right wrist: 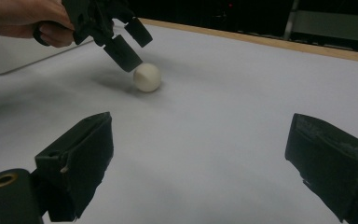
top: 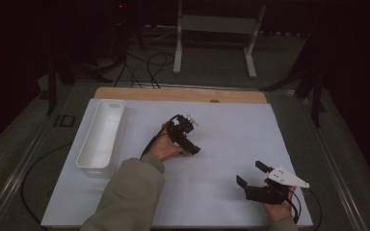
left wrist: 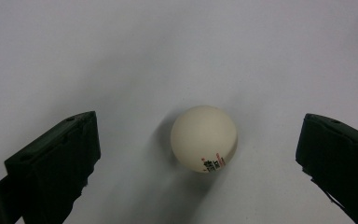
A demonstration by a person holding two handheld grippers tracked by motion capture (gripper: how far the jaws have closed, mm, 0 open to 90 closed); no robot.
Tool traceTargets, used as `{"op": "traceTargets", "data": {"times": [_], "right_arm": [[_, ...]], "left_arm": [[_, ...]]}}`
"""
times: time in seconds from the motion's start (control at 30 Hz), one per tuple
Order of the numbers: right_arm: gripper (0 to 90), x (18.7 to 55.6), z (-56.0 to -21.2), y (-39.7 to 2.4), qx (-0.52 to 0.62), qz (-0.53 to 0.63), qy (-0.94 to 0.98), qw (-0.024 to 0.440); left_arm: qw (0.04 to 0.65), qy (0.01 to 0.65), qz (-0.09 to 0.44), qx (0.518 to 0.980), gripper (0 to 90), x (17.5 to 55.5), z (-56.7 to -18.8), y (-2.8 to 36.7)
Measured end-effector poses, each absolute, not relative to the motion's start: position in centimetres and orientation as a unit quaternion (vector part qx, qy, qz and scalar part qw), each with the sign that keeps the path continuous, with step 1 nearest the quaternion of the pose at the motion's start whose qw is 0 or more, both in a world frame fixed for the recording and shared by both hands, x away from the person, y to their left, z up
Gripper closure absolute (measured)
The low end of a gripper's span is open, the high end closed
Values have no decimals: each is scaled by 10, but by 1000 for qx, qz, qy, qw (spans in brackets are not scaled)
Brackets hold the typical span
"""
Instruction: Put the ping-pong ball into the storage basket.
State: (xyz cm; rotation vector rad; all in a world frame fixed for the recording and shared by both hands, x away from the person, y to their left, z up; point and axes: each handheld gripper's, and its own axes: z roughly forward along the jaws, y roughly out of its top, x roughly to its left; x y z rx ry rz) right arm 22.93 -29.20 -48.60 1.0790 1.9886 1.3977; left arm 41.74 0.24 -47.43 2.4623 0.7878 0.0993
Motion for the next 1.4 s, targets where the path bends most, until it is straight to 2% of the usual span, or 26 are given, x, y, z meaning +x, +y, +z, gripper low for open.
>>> {"op": "traceTargets", "data": {"times": [0.57,0.73,1.03,1.1,1.13,1.23,1.27,1.3,1.4], "right_arm": [[72,229,-486,-292,393,508,727,241],[72,229,-485,-292,394,508,727,241],[72,229,-486,-292,394,508,727,241],[72,229,-486,-292,393,508,728,241],[72,229,-486,-292,393,507,728,242],[72,229,-486,-292,392,508,728,242],[72,229,-486,-292,393,508,728,242],[72,229,-486,-292,393,508,728,241],[72,229,-486,-292,393,507,728,240]], "left_arm": [[264,293,27,919,26,419,-487,-4],[254,294,25,921,65,419,-490,-5],[236,299,31,924,218,418,-494,-7],[234,299,33,925,218,418,-494,-7],[233,299,25,925,300,418,-495,-7],[231,296,21,927,378,418,-496,-7],[231,296,21,927,378,418,-496,-7],[235,295,16,926,441,418,-497,-7],[236,295,13,926,505,418,-497,-8]]}}
